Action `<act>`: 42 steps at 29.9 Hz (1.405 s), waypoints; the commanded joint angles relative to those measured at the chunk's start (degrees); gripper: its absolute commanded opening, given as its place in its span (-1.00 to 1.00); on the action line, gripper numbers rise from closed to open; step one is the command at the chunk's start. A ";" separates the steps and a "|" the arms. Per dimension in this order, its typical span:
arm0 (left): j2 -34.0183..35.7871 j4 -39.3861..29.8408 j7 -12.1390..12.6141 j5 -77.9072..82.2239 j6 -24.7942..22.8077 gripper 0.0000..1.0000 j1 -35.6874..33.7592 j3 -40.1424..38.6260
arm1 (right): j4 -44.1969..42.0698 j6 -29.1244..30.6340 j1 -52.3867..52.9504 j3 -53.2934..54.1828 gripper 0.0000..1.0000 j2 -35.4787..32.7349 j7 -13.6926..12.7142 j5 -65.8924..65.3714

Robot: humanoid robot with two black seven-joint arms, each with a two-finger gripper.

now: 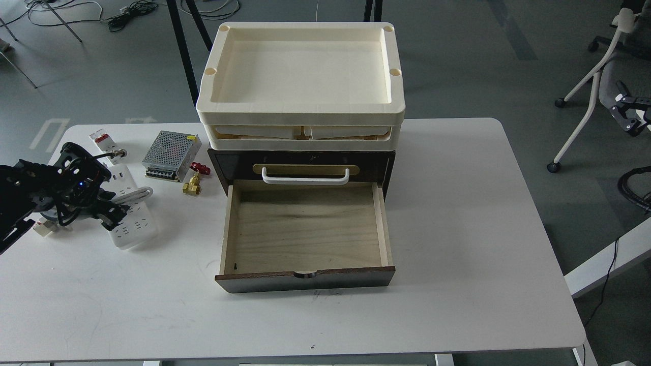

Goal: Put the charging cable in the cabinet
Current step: 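Grasp the white power strip with its cable using the left gripper, then carry the power strip over the open drawer and lower it inside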

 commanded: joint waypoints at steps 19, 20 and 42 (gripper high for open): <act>0.32 -0.71 0.00 -1.77 -0.76 -1.00 -6.28 -0.29 | -0.09 0.00 -0.88 0.06 0.99 -0.08 -0.01 -0.05; 0.58 -0.71 0.00 -1.77 -0.76 -1.00 -6.81 -0.29 | -0.09 0.00 -0.96 0.06 0.99 -0.08 -0.01 0.04; 45.30 -59.12 0.00 -11.07 -6.13 -1.00 -11.65 -1.79 | 0.00 0.00 -1.93 0.15 0.99 -0.78 0.17 0.04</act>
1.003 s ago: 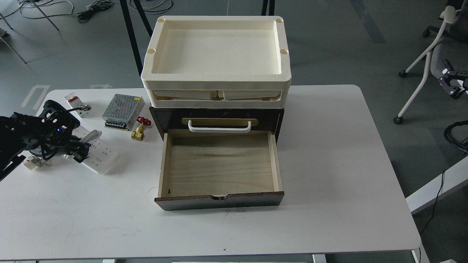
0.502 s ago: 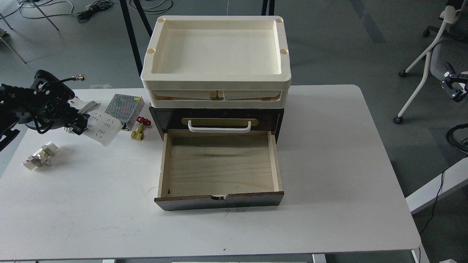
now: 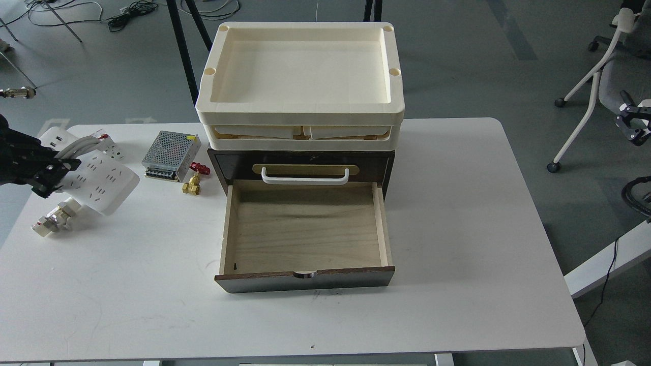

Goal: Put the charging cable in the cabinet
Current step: 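Carry the power strip over the open drawer and lower it inside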

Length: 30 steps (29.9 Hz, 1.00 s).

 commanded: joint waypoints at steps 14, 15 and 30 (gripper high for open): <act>-3.61 -23.24 -0.01 -32.80 -1.65 -1.00 2.61 0.45 | -0.09 0.00 -2.19 0.59 0.99 -0.60 0.01 0.00; -5.28 -23.15 -0.01 -34.30 -1.66 -1.00 2.52 0.36 | -0.18 0.00 -2.37 0.67 0.99 -0.60 0.01 0.00; -25.94 -7.60 -0.01 -35.11 0.54 -1.00 5.86 0.88 | -1.41 0.00 -3.60 0.68 0.99 -0.60 0.01 0.09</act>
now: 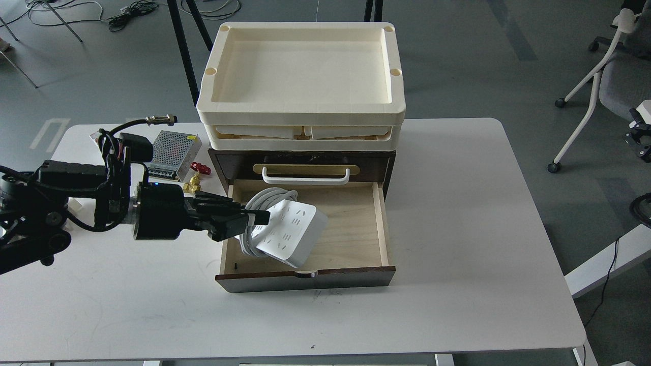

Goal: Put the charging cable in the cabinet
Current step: 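Carry the power strip over the open drawer and lower it inside, then open the left gripper and withdraw it away from the drawer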

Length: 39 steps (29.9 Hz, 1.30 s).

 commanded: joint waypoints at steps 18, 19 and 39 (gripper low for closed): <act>-16.48 21.70 -0.01 -0.14 -4.46 -1.00 4.36 0.62 | -0.08 0.00 -1.10 0.09 0.99 0.01 0.25 0.20; -17.01 22.49 -0.01 -0.40 -4.73 -1.00 4.36 0.61 | -0.08 0.00 -1.10 0.09 0.99 0.01 0.52 0.20; -18.51 27.25 -0.01 -0.75 -5.61 -0.78 4.27 0.61 | 0.00 0.00 -1.71 0.09 0.99 0.01 1.04 0.20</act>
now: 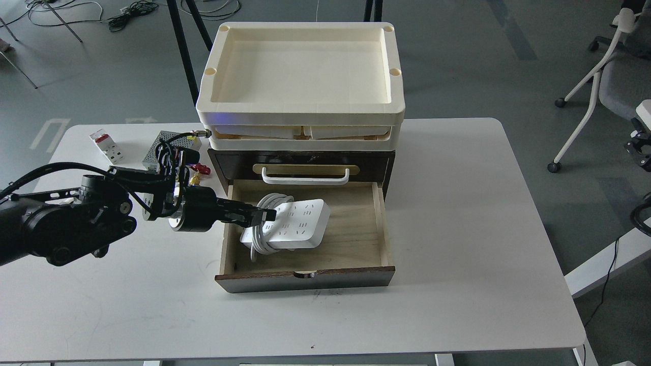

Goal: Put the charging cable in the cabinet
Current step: 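Open the left gripper and withdraw it away from the drawer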

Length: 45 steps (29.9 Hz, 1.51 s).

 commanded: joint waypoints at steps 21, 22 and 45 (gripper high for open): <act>1.91 0.18 0.01 -9.75 -0.42 0.52 0.73 -2.15 | 0.00 0.00 -0.71 0.00 0.99 0.01 0.44 0.08; 3.84 0.18 0.01 -12.66 -0.51 0.56 1.43 -2.16 | 0.00 0.00 -0.71 0.08 0.99 -0.08 0.44 0.09; 17.33 15.18 0.01 -59.86 -8.38 0.95 10.23 -28.66 | 9.83 0.00 7.81 1.84 0.99 -0.61 1.14 -0.53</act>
